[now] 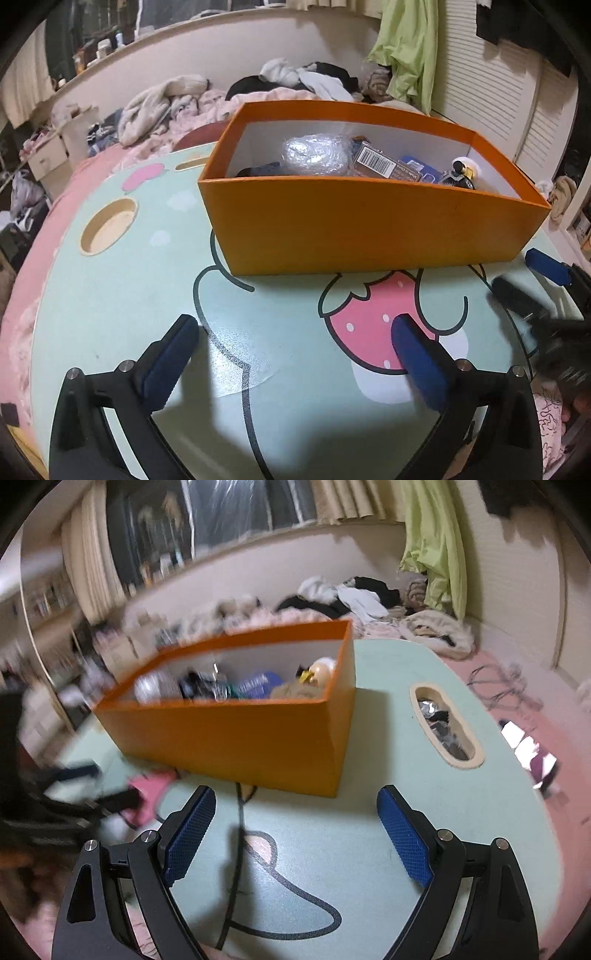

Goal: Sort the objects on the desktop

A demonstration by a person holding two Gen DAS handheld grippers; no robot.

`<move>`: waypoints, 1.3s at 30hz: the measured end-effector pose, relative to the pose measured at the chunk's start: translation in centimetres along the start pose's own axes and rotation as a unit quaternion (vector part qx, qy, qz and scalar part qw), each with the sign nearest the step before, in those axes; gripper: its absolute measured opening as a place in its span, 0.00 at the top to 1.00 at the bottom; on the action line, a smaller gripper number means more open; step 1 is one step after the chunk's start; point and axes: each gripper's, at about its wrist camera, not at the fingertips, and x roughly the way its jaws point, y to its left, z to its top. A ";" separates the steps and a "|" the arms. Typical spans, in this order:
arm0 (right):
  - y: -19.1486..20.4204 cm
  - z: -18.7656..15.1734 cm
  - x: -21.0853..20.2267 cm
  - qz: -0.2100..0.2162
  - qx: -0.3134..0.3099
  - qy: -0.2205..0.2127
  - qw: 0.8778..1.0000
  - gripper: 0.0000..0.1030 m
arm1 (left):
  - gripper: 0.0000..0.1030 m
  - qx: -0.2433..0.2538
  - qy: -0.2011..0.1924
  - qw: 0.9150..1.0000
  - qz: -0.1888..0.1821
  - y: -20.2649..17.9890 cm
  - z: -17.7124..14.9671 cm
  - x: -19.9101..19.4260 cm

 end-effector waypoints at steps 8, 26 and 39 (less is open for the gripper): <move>-0.4 -0.2 -0.1 -0.001 -0.018 0.013 1.000 0.02 | 0.00 0.001 0.003 1.000 0.001 -0.2 -0.3 2.9; -1.2 -0.5 -0.7 -0.001 -0.019 0.013 1.000 0.02 | 0.00 0.008 0.003 1.000 -0.005 0.0 -0.2 7.8; -0.8 -0.4 -0.6 -0.002 -0.019 0.013 1.000 0.02 | 0.00 0.008 0.003 1.000 -0.005 0.0 -0.5 7.6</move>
